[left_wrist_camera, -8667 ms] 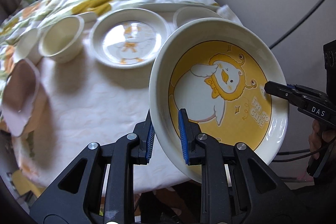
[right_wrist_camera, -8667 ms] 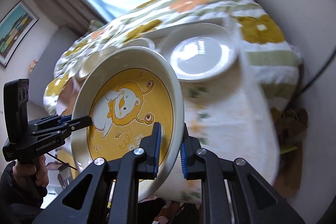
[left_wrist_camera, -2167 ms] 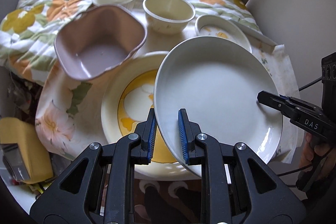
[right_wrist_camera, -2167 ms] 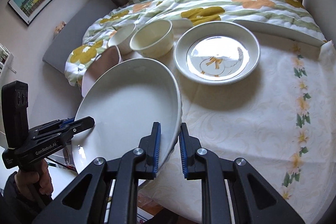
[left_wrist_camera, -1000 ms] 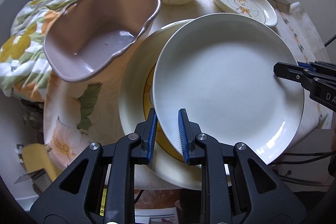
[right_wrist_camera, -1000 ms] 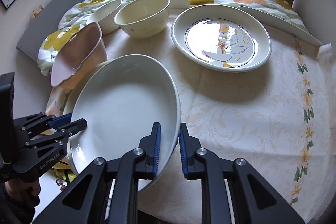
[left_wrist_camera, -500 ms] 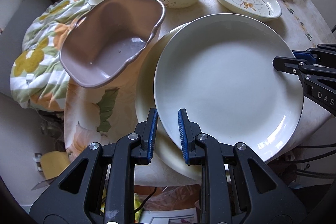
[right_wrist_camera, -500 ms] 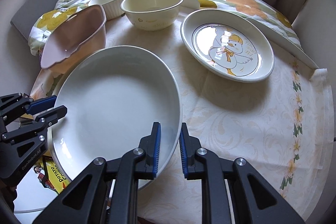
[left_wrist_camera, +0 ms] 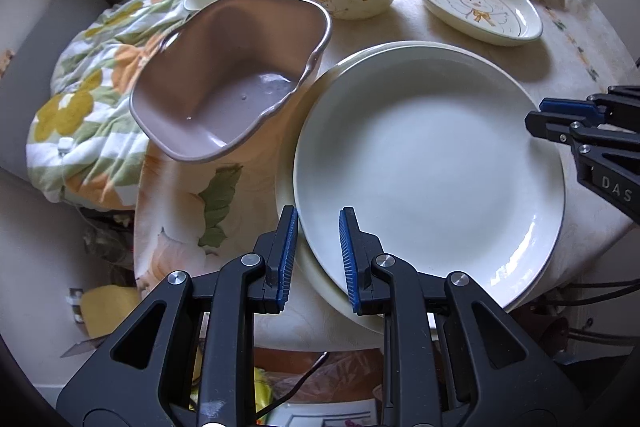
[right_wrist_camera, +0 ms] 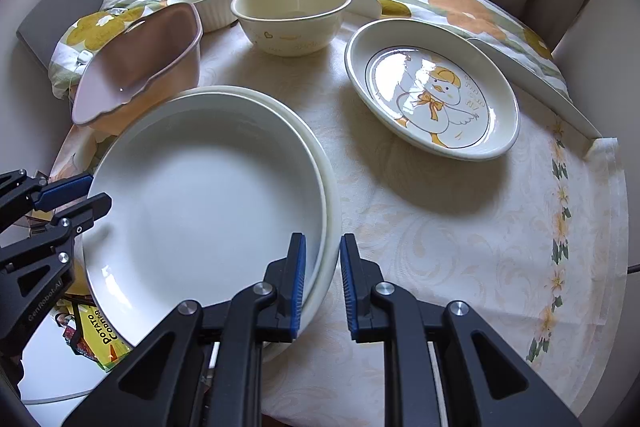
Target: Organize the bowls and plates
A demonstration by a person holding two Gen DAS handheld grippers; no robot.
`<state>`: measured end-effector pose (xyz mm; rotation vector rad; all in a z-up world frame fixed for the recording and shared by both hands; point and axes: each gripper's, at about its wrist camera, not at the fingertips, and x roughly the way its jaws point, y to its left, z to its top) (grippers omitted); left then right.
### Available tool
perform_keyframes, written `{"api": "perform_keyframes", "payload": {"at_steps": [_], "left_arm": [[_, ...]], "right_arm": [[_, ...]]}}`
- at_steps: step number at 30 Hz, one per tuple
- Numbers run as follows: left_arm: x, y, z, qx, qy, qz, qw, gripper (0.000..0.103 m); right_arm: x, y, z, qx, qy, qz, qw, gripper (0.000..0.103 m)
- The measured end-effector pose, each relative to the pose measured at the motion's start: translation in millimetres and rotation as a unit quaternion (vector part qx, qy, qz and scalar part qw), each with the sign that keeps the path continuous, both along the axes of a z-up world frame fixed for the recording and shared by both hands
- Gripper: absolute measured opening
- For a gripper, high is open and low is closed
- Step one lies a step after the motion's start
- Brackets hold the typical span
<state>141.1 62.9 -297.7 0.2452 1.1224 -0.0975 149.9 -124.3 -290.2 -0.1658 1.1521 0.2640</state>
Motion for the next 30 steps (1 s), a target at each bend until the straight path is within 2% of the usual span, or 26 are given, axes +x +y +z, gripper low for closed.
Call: {"api": "perform_keyframes", "payload": {"at_steps": [4,8,13,17,18,19,20,21,22,23,24,26,27,28,29,30], "left_arm": [[-1,-1,-1,0.004,0.0,0.0,1.0,0.018],[0,1,6,-0.011,0.001,0.005,0.9999,0.018],[-3,-5,41,-0.008,-0.043,0.0,0.999,0.018],[1,-11,82,-0.02,-0.094,-0.004,0.9954,0.018],[4,-12,91,-0.025,-0.105,-0.006,0.9941,0.019],[7,-14,100,-0.03,-0.115,-0.008,0.9929,0.02],[11,-16,108,-0.037,-0.122,-0.013,0.9918,0.021],[16,-19,115,-0.047,-0.126,-0.02,0.9907,0.021],[23,-23,121,-0.053,-0.126,-0.027,0.9903,0.023],[28,-26,124,-0.059,-0.122,-0.034,0.9902,0.024],[34,-31,126,-0.065,-0.117,-0.041,0.9901,0.032],[43,-39,129,-0.082,-0.116,-0.053,0.9884,0.064],[46,-43,131,-0.09,-0.121,-0.056,0.9869,0.092],[48,-48,133,-0.096,-0.129,-0.055,0.9856,0.103],[51,-50,134,-0.103,-0.132,-0.056,0.9843,0.103],[55,-53,134,-0.114,-0.126,-0.061,0.9836,0.103]], "right_arm": [[0,0,0,-0.001,0.0,-0.001,1.0,0.016],[-1,-1,2,0.009,0.002,-0.007,1.0,0.016],[-4,-11,30,0.047,-0.021,-0.025,0.998,0.016],[-8,-24,64,0.067,-0.053,-0.042,0.996,0.016],[-8,-28,72,0.07,-0.061,-0.048,0.995,0.019],[-9,-34,81,0.076,-0.071,-0.058,0.993,0.024],[-10,-39,88,0.083,-0.079,-0.066,0.991,0.045],[-10,-44,95,0.091,-0.087,-0.074,0.989,0.073],[-11,-51,102,0.1,-0.096,-0.084,0.987,0.084],[-11,-55,108,0.104,-0.103,-0.092,0.985,0.09],[-13,-61,113,0.107,-0.111,-0.102,0.983,0.09],[-14,-70,122,0.105,-0.121,-0.118,0.98,0.09],[-16,-76,125,0.104,-0.126,-0.126,0.979,0.09],[-18,-81,128,0.104,-0.131,-0.134,0.977,0.091],[-20,-85,129,0.104,-0.134,-0.141,0.975,0.091],[-21,-89,129,0.106,-0.136,-0.145,0.974,0.097]]}}
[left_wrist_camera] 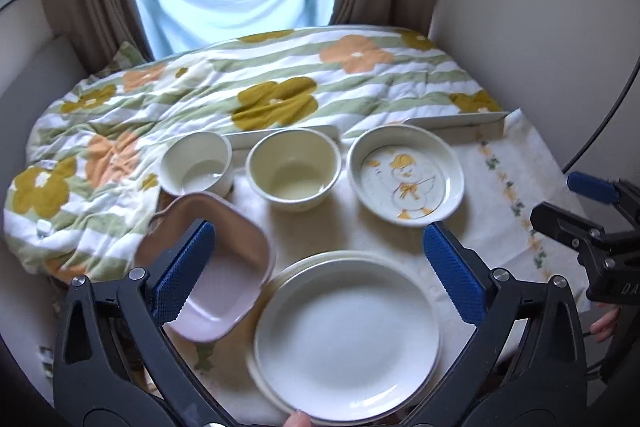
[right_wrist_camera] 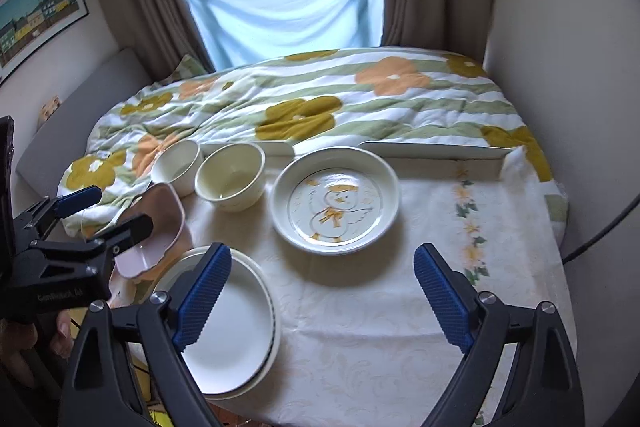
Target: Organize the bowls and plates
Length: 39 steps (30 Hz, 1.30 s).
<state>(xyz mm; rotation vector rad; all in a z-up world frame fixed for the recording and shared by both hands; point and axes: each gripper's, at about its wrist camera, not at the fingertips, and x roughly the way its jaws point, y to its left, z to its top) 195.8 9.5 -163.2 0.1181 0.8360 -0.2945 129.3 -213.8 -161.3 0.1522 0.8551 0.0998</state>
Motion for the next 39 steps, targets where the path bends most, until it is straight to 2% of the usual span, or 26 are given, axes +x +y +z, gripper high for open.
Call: {"api": "perform_keyframes", "payload": {"at_steps": [2,5,9,13,16,20,22,23,25,26,27,29,32,35,36,37,39], "left_arm": [[10,-7,-3,-0.017,0.021,-0.014,0.9995,0.103],[22,-16,-9,-0.024,0.039,-0.013,0.9989,0.103],[38,-24,-19,-0.05,0.069,0.002,0.9964,0.103],[50,-33,-40,-0.07,0.103,0.03,0.9918,0.103],[63,-43,-61,-0.068,0.124,0.054,0.9885,0.103],[84,-57,-93,-0.07,0.149,0.088,0.9823,0.103],[95,-64,-109,-0.07,0.162,0.106,0.9786,0.1],[98,-67,-116,-0.07,0.169,0.114,0.9766,0.097],[106,-70,-131,-0.071,0.185,0.13,0.9715,0.079],[110,-71,-138,-0.071,0.192,0.137,0.9692,0.074],[113,-73,-144,-0.07,0.196,0.145,0.9672,0.07],[117,-76,-151,-0.067,0.198,0.156,0.9654,0.069],[121,-77,-161,-0.065,0.203,0.171,0.9621,0.06],[125,-76,-169,-0.068,0.208,0.181,0.9588,0.047],[126,-76,-170,-0.07,0.209,0.183,0.9583,0.038],[127,-76,-171,-0.068,0.207,0.185,0.9583,0.03],[127,-75,-171,-0.074,0.201,0.184,0.9594,0.02]], "right_arm": [[1,-10,-1,0.006,0.003,-0.008,1.0,0.103],[11,-29,-2,0.009,0.008,-0.016,1.0,0.102],[38,-50,-8,-0.007,0.044,-0.008,0.999,0.103],[69,-74,-21,0.017,0.056,-0.007,0.998,0.103],[103,-84,-43,0.026,0.087,0.025,0.996,0.103],[146,-93,-84,0.059,0.136,0.077,0.986,0.103],[161,-93,-102,0.065,0.15,0.1,0.981,0.102],[168,-92,-111,0.066,0.157,0.115,0.979,0.098],[181,-88,-125,0.068,0.173,0.142,0.972,0.08],[187,-86,-133,0.07,0.182,0.157,0.968,0.069],[191,-84,-139,0.072,0.188,0.168,0.965,0.062],[198,-81,-149,0.075,0.195,0.185,0.96,0.058],[203,-79,-156,0.079,0.194,0.203,0.956,0.051],[207,-78,-160,0.077,0.191,0.217,0.954,0.039],[208,-78,-161,0.076,0.19,0.22,0.954,0.033],[209,-78,-162,0.076,0.188,0.222,0.954,0.033],[211,-78,-163,0.075,0.183,0.227,0.953,0.023]]}}
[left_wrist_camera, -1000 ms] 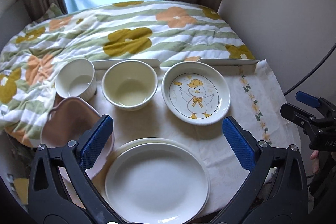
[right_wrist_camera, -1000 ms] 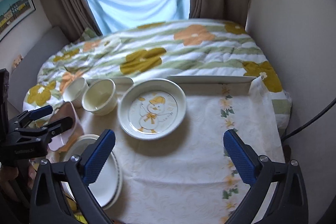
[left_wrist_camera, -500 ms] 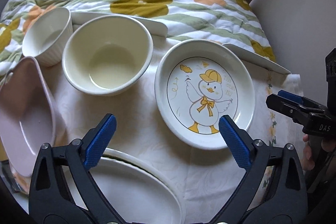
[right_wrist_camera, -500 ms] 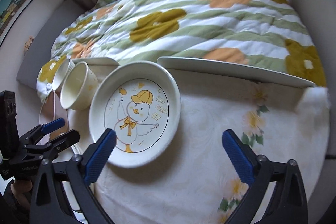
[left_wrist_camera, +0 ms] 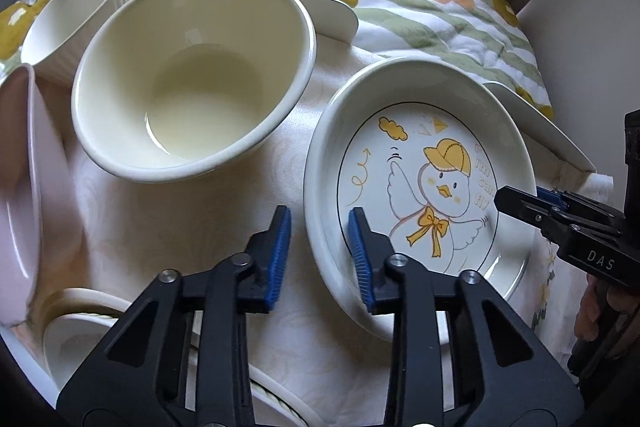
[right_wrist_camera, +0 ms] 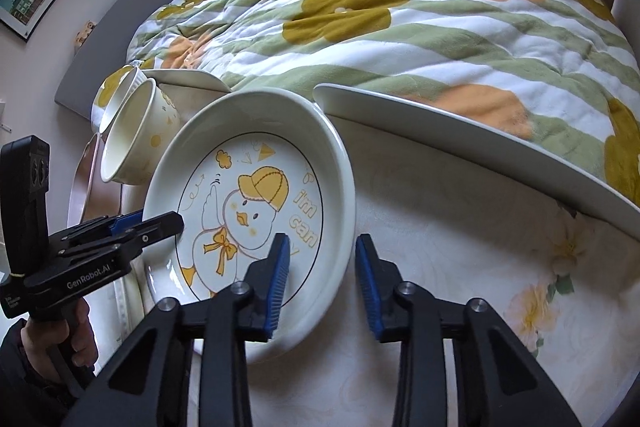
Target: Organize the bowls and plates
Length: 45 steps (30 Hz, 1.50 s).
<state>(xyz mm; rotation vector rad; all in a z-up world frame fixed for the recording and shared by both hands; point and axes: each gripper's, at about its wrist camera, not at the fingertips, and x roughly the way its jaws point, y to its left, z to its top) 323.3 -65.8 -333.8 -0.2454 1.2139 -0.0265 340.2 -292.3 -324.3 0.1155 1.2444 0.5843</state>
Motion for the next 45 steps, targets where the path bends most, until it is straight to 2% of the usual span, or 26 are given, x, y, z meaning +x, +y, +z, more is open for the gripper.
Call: {"api": "perform_keyframes", "payload": {"at_steps": [3,14,21,24,32,36,40,45], "left_arm": [[2,-1,1,0.0,-0.004,0.003,1.0,0.017],[4,-8,8,0.02,-0.015,0.009,0.9996,0.017],[-6,-9,32,0.02,-0.045,-0.007,0.9988,0.017],[-16,-7,50,0.014,-0.062,-0.022,0.9977,0.017],[-60,20,114,0.01,-0.114,-0.078,0.9904,0.017],[-90,48,135,0.011,-0.129,-0.107,0.9859,0.017],[-121,77,140,0.011,-0.131,-0.134,0.9823,0.017],[-153,112,130,0.009,-0.119,-0.16,0.9799,0.017]], "right_arm": [[1,1,-2,-0.004,-0.004,0.006,1.0,0.017],[-2,3,1,-0.009,-0.019,0.029,0.999,0.018],[-17,-3,16,-0.007,-0.042,0.012,0.999,0.018],[-27,-4,33,-0.008,-0.058,0.0,0.998,0.018],[-80,13,93,-0.009,-0.094,-0.049,0.994,0.017],[-115,35,110,-0.005,-0.101,-0.075,0.992,0.017],[-151,59,116,-0.006,-0.105,-0.103,0.989,0.017],[-189,92,110,-0.01,-0.094,-0.13,0.987,0.017]]}}
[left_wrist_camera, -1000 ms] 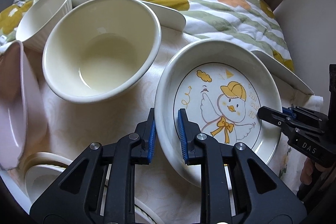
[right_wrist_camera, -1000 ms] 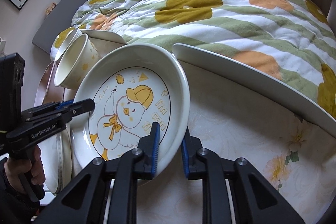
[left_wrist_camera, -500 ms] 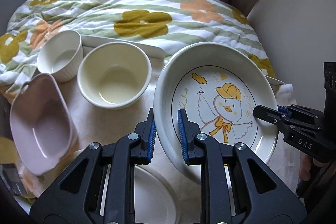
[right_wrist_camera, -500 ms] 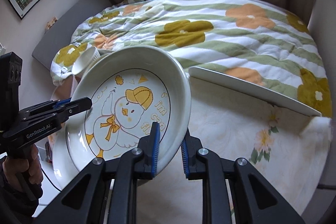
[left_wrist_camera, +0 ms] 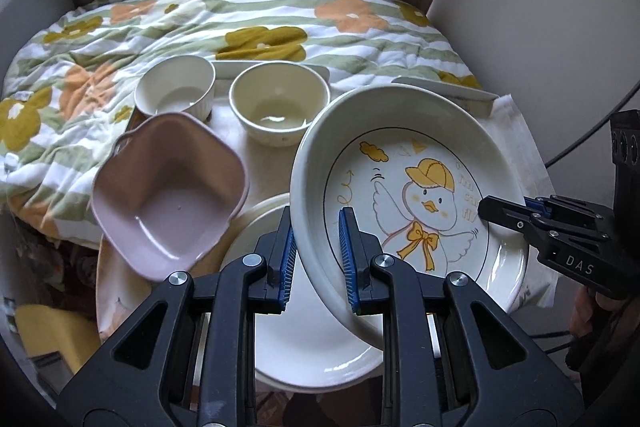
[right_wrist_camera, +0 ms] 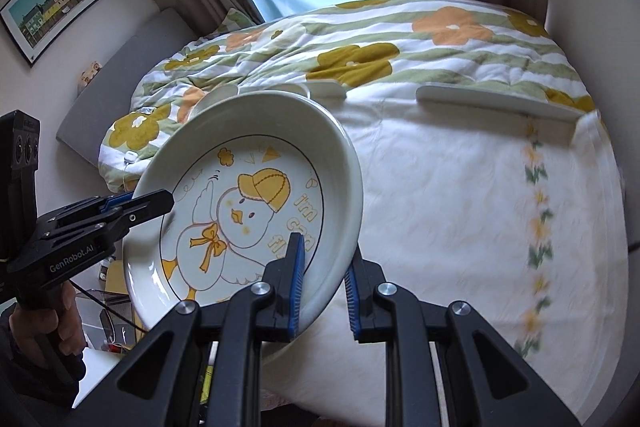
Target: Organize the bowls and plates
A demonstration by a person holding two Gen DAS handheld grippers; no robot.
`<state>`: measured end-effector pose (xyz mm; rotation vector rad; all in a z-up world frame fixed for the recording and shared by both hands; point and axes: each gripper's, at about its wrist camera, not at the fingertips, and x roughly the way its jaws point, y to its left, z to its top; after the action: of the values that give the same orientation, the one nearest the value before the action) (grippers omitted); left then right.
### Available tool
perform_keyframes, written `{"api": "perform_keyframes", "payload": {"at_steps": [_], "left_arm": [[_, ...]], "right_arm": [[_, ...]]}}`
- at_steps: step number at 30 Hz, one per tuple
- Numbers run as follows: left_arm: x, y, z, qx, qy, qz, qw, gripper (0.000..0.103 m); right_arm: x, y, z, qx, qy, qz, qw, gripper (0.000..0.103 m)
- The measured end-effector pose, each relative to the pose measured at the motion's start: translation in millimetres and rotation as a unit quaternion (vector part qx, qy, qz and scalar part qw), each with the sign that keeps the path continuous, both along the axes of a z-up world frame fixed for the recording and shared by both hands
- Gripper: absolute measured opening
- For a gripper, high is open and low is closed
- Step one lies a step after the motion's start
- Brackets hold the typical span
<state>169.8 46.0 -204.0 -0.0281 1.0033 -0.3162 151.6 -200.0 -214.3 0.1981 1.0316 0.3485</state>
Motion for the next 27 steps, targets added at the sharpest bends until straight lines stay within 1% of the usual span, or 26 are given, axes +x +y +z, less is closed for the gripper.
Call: {"api": "perform_keyframes", "payload": {"at_steps": [4,7,10,19,23,27], "left_arm": [[-18,17,-26,0.016,0.028,-0.021,0.9993,0.017],[-26,28,-49,0.01,0.053,-0.024,0.9983,0.017],[-30,37,-65,0.002,0.067,-0.021,0.9975,0.017],[-23,42,-86,0.009,0.081,-0.017,0.9965,0.017],[-17,44,-97,0.002,0.096,-0.004,0.9954,0.017],[-14,41,-103,0.003,0.104,0.002,0.9946,0.017]], "right_arm": [[-20,17,-15,-0.002,0.018,-0.02,1.0,0.017],[-27,26,-27,-0.009,0.034,-0.027,0.999,0.017],[-33,33,-37,-0.02,0.042,-0.025,0.999,0.017],[-31,46,-55,-0.035,0.05,-0.019,0.998,0.017],[-28,52,-62,-0.054,0.046,-0.011,0.997,0.017],[-26,51,-66,-0.053,0.051,-0.009,0.997,0.017]]}}
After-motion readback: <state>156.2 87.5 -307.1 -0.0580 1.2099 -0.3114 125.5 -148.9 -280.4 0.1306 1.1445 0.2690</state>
